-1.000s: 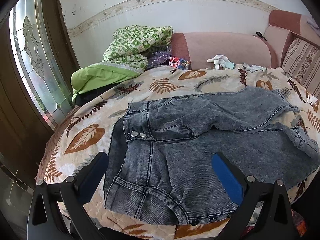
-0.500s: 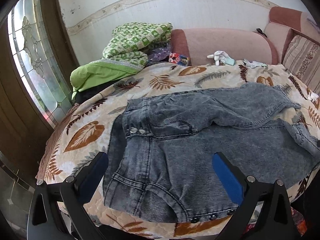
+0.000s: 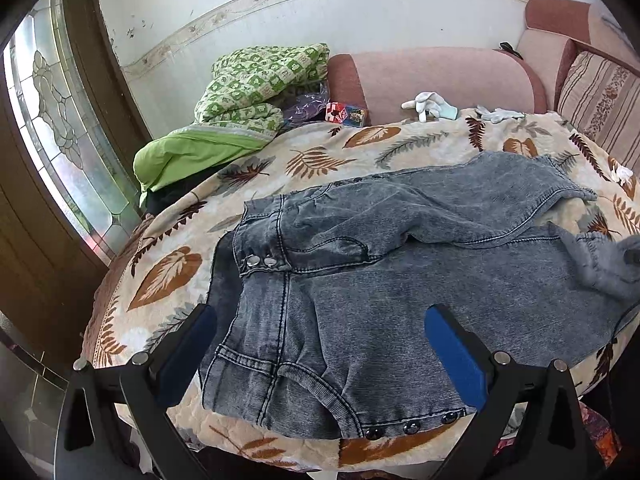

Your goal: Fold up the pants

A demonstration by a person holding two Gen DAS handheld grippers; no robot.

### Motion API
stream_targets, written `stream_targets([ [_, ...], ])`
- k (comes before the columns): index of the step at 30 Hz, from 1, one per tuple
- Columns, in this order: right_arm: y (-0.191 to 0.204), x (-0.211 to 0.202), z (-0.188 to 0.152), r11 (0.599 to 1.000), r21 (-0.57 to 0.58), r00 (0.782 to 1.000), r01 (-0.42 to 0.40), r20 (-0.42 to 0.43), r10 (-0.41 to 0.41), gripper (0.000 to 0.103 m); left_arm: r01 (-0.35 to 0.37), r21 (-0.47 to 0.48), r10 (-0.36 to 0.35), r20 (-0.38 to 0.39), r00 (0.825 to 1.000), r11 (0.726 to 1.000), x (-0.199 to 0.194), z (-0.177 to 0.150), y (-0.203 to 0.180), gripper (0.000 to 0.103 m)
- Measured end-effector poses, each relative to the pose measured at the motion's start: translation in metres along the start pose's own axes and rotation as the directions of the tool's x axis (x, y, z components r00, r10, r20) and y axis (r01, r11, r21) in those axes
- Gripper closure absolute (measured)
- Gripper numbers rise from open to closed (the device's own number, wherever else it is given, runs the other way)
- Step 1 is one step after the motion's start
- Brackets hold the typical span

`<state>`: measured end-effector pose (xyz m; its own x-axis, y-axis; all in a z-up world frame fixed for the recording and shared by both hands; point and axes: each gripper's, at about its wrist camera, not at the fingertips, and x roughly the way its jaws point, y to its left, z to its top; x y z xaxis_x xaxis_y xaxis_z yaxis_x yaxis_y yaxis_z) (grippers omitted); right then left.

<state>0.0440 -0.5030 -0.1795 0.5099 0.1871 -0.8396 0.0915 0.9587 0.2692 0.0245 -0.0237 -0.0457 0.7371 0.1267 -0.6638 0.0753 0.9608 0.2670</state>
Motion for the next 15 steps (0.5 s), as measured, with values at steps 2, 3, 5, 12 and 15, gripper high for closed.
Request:
stream_targets([
  [2, -0.021, -0.025, 0.007, 0.997, 0.021, 0.995, 0.074, 0.069, -0.075, 0.085, 0.0, 0.0, 0.0, 0.003, 1.0, 1.0, 0.001, -0.001, 0.001, 0.0],
  [3, -0.034, -0.035, 0.009, 0.993, 0.058, 0.99, 0.101, 0.093, -0.106, 0.085, 0.002, -0.004, -0.002, 0.002, 1.0, 1.0, 0.001, -0.001, 0.001, 0.0],
  [5, -0.071, -0.048, 0.002, 0.976, 0.2, 0.983, 0.091, 0.136, -0.119, 0.085, 0.011, -0.013, -0.011, -0.004, 1.0, 1.0, 0.004, -0.002, 0.002, 0.0],
  [12, -0.11, -0.06, -0.036, 0.783, 0.621, 0.987, 0.033, 0.102, -0.123, 0.049, 0.011, -0.004, -0.011, -0.025, 1.0, 1.0, 0.012, -0.006, 0.003, 0.0],
  [15, -0.087, -0.088, -0.04, 0.816, 0.573, 0.971, 0.073, 0.144, -0.188, 0.048, 0.013, -0.029, -0.014, -0.036, 0.999, 0.999, 0.017, -0.006, 0.006, 0.0],
])
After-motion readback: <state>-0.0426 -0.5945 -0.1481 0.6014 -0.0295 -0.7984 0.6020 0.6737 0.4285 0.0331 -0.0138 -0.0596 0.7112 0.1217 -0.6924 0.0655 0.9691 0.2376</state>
